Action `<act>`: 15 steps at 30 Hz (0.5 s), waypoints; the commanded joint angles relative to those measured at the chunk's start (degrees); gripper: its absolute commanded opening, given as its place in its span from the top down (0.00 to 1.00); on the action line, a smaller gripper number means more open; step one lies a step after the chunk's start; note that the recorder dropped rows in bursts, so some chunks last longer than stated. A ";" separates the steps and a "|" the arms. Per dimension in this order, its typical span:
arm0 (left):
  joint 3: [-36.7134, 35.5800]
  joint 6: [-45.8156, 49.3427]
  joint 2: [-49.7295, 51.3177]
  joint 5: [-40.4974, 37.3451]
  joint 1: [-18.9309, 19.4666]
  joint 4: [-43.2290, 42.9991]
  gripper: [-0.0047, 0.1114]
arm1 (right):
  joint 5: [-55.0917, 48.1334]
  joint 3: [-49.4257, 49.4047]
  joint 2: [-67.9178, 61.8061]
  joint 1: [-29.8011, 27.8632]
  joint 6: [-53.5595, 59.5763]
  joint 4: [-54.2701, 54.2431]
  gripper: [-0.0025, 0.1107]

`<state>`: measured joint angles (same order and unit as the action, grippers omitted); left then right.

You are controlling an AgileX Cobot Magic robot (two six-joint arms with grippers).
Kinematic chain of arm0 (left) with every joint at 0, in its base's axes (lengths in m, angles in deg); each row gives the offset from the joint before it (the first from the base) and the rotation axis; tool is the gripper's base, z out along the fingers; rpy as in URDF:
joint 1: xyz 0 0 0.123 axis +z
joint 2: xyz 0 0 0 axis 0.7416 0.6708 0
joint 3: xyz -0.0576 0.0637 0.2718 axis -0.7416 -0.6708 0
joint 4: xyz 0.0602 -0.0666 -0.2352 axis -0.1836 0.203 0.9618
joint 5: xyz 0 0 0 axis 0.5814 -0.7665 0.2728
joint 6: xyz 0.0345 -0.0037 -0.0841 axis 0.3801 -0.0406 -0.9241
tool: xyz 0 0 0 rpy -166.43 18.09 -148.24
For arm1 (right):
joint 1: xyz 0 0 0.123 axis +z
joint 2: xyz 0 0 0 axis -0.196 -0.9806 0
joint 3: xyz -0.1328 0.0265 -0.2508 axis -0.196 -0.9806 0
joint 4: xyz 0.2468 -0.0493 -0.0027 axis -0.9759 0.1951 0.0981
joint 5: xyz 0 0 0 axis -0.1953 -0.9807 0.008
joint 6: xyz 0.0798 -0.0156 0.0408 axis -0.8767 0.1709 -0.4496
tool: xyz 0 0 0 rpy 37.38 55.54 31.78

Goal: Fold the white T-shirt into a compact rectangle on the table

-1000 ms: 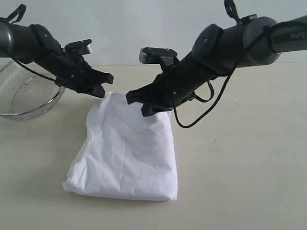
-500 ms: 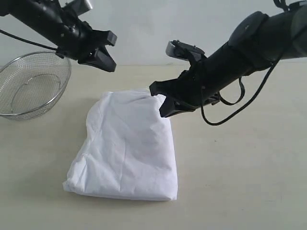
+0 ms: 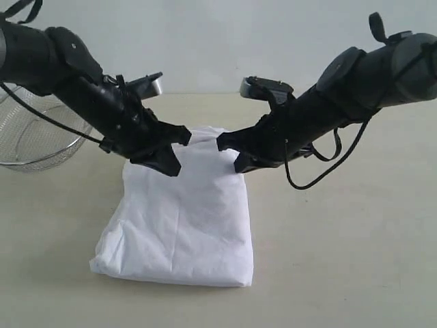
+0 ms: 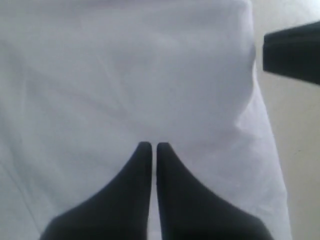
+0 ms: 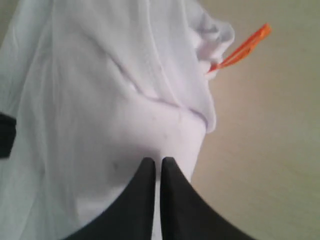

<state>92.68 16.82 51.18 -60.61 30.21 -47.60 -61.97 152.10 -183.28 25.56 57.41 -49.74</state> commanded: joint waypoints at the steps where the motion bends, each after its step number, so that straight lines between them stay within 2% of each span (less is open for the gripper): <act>1: -3.40 0.10 1.42 2.01 -0.39 1.12 0.92 | 4.58 2.58 0.04 -0.04 0.47 0.21 0.98; 9: -8.17 5.66 2.78 4.46 -0.39 5.84 0.92 | 3.24 5.29 -2.87 -3.13 1.19 2.52 0.98; 15: -8.29 5.94 2.78 6.59 -0.39 6.09 0.92 | 0.51 5.29 -2.87 -3.93 9.45 3.89 0.97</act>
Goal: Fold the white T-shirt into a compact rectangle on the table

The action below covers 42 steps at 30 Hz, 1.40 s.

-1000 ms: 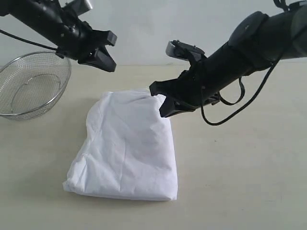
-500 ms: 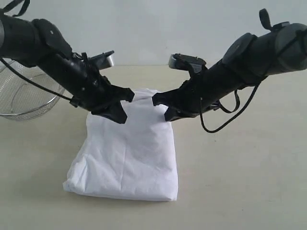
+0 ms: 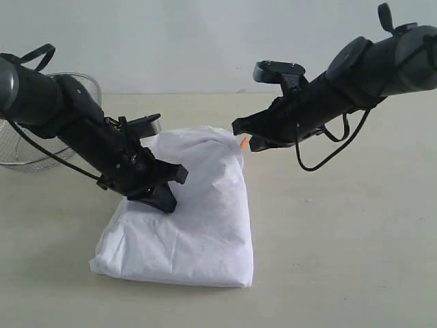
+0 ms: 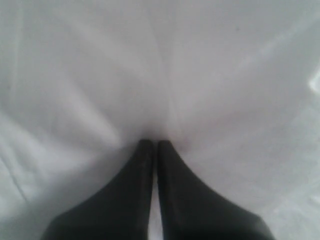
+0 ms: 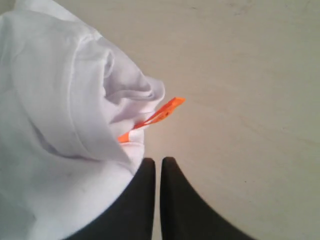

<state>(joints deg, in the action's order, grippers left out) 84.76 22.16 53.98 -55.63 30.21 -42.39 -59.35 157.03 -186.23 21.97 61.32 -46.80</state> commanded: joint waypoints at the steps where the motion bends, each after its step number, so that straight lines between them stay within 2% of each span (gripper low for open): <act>1: -0.38 0.61 -0.01 1.61 -0.39 0.88 0.92 | -2.80 0.35 0.09 -0.35 6.96 0.95 0.95; 3: -0.38 0.86 -0.01 1.83 -0.39 0.88 0.92 | -4.03 0.35 0.09 -0.35 8.81 0.95 0.86; 6: -0.38 1.01 -0.01 1.82 -0.39 0.88 0.92 | -4.07 0.35 0.09 -0.35 12.09 0.95 0.67; 9: -0.38 1.01 -0.01 1.82 -0.39 0.88 0.92 | -3.79 0.35 0.09 -0.35 13.59 0.95 0.54; 18: -0.38 1.01 -0.01 1.82 -0.39 0.88 0.92 | -1.42 0.35 -1.86 -0.35 14.87 0.60 0.54; 28: -0.38 1.01 -0.01 1.82 -0.39 0.88 0.92 | 3.42 0.35 -4.31 2.74 15.23 0.38 0.54; 30: -0.38 1.02 -0.01 1.85 -0.39 1.01 0.92 | 5.74 0.35 -4.54 3.75 15.23 0.38 0.56; 32: -0.38 1.02 -0.01 1.85 -0.39 1.13 0.92 | 8.08 0.35 -4.77 4.38 15.23 0.38 0.72; 34: -0.38 1.02 -0.01 1.85 -0.39 1.13 0.92 | 10.90 0.35 -5.02 5.27 15.23 0.38 0.93; 35: -0.38 1.02 -0.01 1.85 -0.39 1.13 0.92 | 11.70 0.35 -5.02 5.27 15.23 0.38 0.98; 42: -0.38 1.02 -0.01 1.85 -0.39 1.13 0.92 | 19.97 0.35 -5.02 5.27 15.01 0.38 0.98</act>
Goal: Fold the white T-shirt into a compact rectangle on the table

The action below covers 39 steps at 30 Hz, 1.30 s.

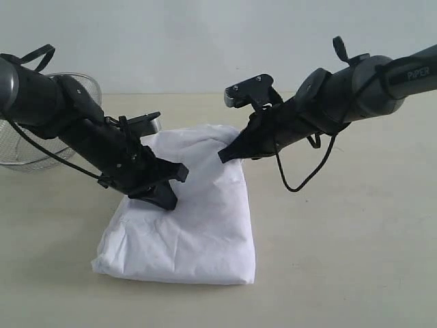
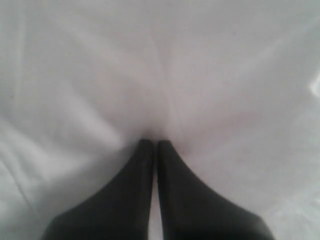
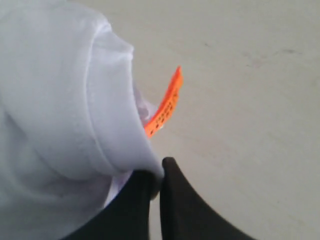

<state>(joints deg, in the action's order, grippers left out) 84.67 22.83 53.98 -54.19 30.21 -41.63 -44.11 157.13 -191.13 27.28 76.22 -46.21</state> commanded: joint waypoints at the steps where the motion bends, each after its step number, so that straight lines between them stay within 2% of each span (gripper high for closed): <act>1: -0.28 0.34 -0.01 0.40 -0.39 0.37 0.92 | 5.36 0.26 -0.13 -0.04 0.24 -0.22 0.98; 8: -0.28 0.34 -0.01 -0.24 -0.39 0.08 0.92 | 11.76 0.26 -0.13 -0.04 1.73 -0.22 0.98; 13: -0.28 0.34 -0.01 -0.98 -0.39 -0.07 0.92 | 12.48 2.36 -0.78 -0.04 0.75 -0.22 0.98; 27: -0.28 0.34 0.12 -1.32 -0.39 -1.41 0.92 | 9.77 13.57 -6.14 -0.04 -0.50 -0.22 0.98; 29: -0.28 0.34 0.50 -1.32 -0.39 -1.41 0.92 | 4.95 13.57 -6.14 -0.04 -0.50 -0.22 0.98; 30: -0.28 0.34 0.74 -1.32 -0.39 -1.41 0.92 | 4.19 13.57 -6.14 -0.04 -0.88 -0.22 0.95; 32: -0.28 0.34 1.70 -1.55 -0.39 -1.41 0.92 | 4.05 13.57 -6.14 -0.14 -3.40 -0.22 0.73; 33: -0.28 0.34 2.25 -1.68 -0.39 -1.41 0.92 | 4.18 13.57 -6.03 -0.14 -3.51 -0.22 0.48; 34: -0.28 0.34 2.38 -1.68 -0.39 -1.41 0.92 | 4.29 13.57 -6.03 -0.14 -3.63 -0.22 0.37; 35: -0.28 0.34 2.50 -1.79 -0.39 -1.41 0.92 | 4.29 13.57 -6.03 -0.27 -4.06 -0.22 0.33; 39: -0.28 0.34 2.39 -2.51 -0.39 -1.41 0.92 | 4.57 13.57 -4.76 -1.80 -6.98 -0.22 0.50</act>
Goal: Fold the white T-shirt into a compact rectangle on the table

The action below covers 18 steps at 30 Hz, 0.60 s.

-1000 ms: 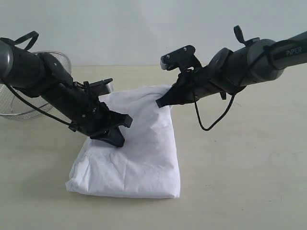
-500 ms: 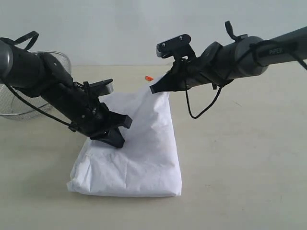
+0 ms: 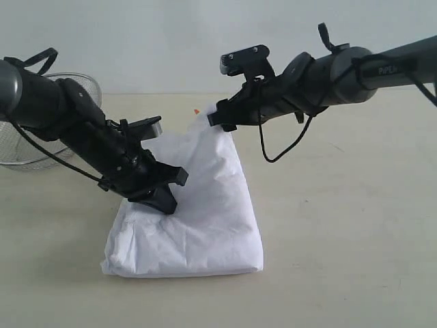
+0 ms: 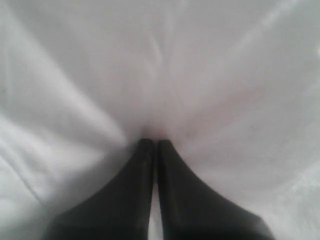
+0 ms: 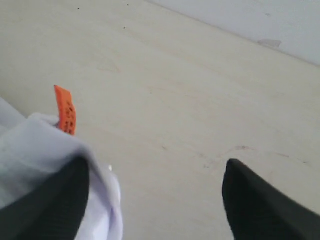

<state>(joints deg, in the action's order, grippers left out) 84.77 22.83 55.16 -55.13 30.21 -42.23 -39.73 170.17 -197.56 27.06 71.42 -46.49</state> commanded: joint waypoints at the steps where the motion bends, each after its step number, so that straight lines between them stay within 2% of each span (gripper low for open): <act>1: -0.39 0.34 1.21 -1.57 -0.39 -0.81 0.92 | 0.17 0.53 2.22 -2.09 -2.67 0.06 0.55; 5: -0.39 0.34 1.21 -1.70 -0.39 -0.43 0.92 | -0.02 0.53 4.64 -3.84 -5.43 0.06 0.82; 7: -0.39 0.34 1.10 -1.90 -0.39 -0.37 0.92 | -0.99 0.53 5.64 -4.38 -5.82 0.06 0.99; 10: -0.39 0.34 0.73 -2.82 -0.39 -0.37 0.92 | -3.49 0.53 6.29 -5.19 -8.36 0.06 0.98; 14: -0.39 0.34 -0.92 -2.82 -0.39 -0.37 0.92 | -12.08 0.53 5.53 -4.96 -10.18 0.16 0.98; 18: -0.39 0.34 -1.76 -2.82 -0.39 -0.37 0.92 | -14.92 0.53 3.21 -4.38 -10.41 0.16 0.98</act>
<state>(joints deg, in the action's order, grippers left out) 84.77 22.83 54.34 -56.61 30.21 -42.27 -52.13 170.56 -192.97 22.36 61.48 -46.49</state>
